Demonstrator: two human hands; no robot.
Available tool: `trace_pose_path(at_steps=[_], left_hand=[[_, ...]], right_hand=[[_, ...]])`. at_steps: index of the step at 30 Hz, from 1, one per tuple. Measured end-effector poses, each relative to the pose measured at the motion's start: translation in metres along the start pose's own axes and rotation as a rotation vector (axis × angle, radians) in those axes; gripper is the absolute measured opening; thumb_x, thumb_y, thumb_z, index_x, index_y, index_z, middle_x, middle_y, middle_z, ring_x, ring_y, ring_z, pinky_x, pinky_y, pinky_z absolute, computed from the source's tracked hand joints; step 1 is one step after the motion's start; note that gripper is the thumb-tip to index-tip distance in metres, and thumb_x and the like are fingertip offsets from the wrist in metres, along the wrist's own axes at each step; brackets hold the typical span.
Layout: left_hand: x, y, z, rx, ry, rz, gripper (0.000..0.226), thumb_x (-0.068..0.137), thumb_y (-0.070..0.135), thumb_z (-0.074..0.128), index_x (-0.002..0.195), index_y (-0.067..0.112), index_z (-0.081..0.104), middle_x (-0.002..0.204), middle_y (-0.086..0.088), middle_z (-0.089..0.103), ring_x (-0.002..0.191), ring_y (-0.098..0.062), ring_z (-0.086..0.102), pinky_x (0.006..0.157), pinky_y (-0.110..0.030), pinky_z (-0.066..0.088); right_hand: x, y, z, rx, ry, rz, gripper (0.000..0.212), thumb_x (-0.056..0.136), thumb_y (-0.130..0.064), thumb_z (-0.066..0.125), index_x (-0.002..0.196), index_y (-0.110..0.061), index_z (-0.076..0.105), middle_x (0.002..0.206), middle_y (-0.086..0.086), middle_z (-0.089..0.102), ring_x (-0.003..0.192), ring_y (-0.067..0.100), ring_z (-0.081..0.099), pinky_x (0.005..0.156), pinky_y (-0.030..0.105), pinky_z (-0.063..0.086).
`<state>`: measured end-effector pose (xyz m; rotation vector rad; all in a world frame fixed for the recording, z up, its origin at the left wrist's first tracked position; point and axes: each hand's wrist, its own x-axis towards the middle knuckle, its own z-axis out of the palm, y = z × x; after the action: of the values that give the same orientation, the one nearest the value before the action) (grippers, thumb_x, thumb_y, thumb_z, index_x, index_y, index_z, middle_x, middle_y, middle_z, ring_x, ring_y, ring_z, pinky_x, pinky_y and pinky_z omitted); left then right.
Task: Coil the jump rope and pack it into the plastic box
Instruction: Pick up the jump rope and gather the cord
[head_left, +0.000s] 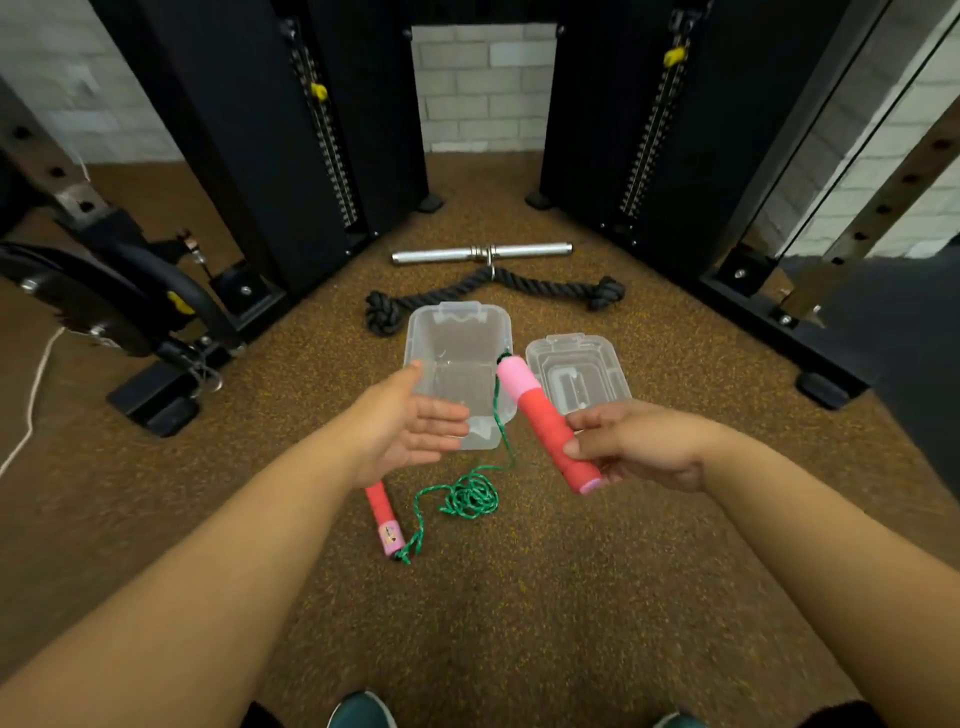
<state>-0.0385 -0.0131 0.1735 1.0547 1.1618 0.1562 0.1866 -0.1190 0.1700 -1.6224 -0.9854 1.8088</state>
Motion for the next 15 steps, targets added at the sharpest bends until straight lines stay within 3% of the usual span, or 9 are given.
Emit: trace_pose_path(at_steps=[4,7,10,15], left_hand=[[-0.009,-0.011,0.000,-0.262,-0.177,-0.027,0.087,0.092,0.065,0.010,0.115,0.001,0.064,0.123,-0.020,0.065,0.112,-0.028,0.063,0.094,-0.038,0.047],[-0.017,-0.016,0.002,-0.413,-0.305,-0.023,0.096,0.087,0.072,0.012,0.122,-0.005,0.059,0.124,-0.024,0.063,0.112,-0.032,0.063,0.095,-0.040,0.050],[-0.021,-0.012,0.003,-0.521,-0.379,0.029,0.099,0.087,0.073,0.010,0.120,-0.005,0.061,0.129,-0.026,0.059,0.119,-0.033,0.059,0.103,-0.041,0.042],[-0.019,-0.001,0.004,-0.537,-0.376,0.120,0.082,0.093,0.061,0.017,0.115,-0.001,0.065,0.124,-0.021,0.064,0.115,-0.030,0.063,0.101,-0.040,0.046]], right_hand=[[-0.032,-0.009,0.025,0.034,-0.078,-0.179,0.039,0.086,-0.005,0.062,0.124,-0.013,0.056,0.103,0.006,0.067,0.086,0.013,0.061,0.068,0.021,0.047],[-0.042,-0.004,0.043,-0.029,-0.179,-0.234,0.045,0.082,-0.006,0.064,0.125,-0.017,0.055,0.108,0.005,0.067,0.095,0.011,0.061,0.078,0.021,0.050],[-0.045,0.005,0.052,-0.076,-0.294,-0.217,0.048,0.079,-0.003,0.063,0.124,-0.019,0.054,0.105,0.005,0.064,0.094,0.013,0.058,0.081,0.019,0.049],[-0.036,0.024,0.054,-0.150,-0.390,-0.151,0.046,0.082,0.005,0.062,0.121,-0.018,0.054,0.100,0.004,0.061,0.088,0.008,0.056,0.078,0.017,0.046]])
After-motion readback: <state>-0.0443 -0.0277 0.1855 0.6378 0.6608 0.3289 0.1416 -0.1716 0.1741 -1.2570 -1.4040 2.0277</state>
